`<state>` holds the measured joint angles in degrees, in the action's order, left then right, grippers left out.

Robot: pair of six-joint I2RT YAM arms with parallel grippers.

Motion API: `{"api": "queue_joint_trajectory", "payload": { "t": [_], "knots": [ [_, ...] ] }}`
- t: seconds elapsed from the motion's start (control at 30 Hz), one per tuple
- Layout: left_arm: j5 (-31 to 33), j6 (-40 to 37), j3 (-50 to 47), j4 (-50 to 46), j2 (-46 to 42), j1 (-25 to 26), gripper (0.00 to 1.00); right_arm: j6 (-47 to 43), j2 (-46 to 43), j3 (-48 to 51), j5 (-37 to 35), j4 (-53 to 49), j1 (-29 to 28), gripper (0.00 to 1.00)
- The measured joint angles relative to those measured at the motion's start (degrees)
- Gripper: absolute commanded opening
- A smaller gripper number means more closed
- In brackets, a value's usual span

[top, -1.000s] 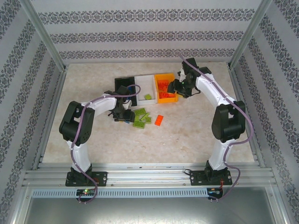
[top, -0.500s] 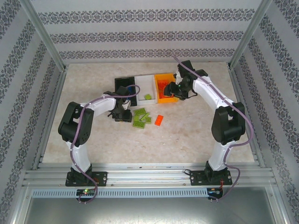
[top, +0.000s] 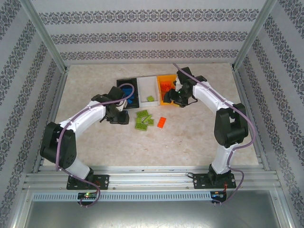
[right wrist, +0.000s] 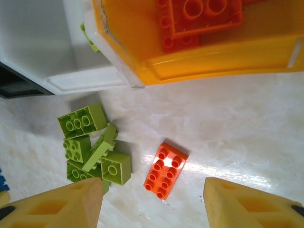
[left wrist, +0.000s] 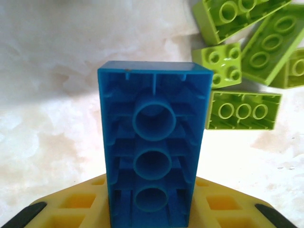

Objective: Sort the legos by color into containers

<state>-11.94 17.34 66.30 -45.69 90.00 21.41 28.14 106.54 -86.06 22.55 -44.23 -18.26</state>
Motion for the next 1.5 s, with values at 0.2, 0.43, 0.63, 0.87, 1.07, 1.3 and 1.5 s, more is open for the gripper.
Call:
{"api": "queue_joint_trajectory", "payload": {
  "t": [0.2, 0.43, 0.63, 0.87, 1.07, 1.3, 1.5],
  "knots": [
    [0.2, -0.5, 10.3, -1.4, 4.6, -3.2, 0.36, 0.6, 0.0, 1.4, 0.0, 0.7, -1.1, 0.6],
    [-0.1, -1.3, 24.2, -1.7, 16.1, -7.0, 0.38, 0.6, -3.2, 6.0, 0.0, 1.1, -2.6, 0.61],
    [-1.2, -1.3, 31.0, -2.1, 24.2, -8.0, 0.39, 1.2, -4.6, 11.3, -0.2, 1.3, -5.9, 0.62],
    [-1.3, -1.3, 36.5, -3.4, 29.2, -8.0, 0.4, 4.4, -4.2, 14.5, -0.9, 1.8, -9.4, 0.62],
    [-1.3, -1.3, 37.7, -4.1, 29.4, -8.0, 0.49, 7.1, -0.6, 14.1, -2.3, 2.7, -10.4, 0.68],
    [-1.3, -1.3, 37.7, -4.6, 29.4, -8.0, 0.53, 9.7, 3.2, 10.3, -5.7, 1.8, -11.1, 0.7],
    [-1.2, -1.4, 35.3, -4.6, 27.0, -8.0, 0.54, 10.7, 5.6, 5.4, -8.5, 0.4, -12.3, 0.7]
  ]
}}
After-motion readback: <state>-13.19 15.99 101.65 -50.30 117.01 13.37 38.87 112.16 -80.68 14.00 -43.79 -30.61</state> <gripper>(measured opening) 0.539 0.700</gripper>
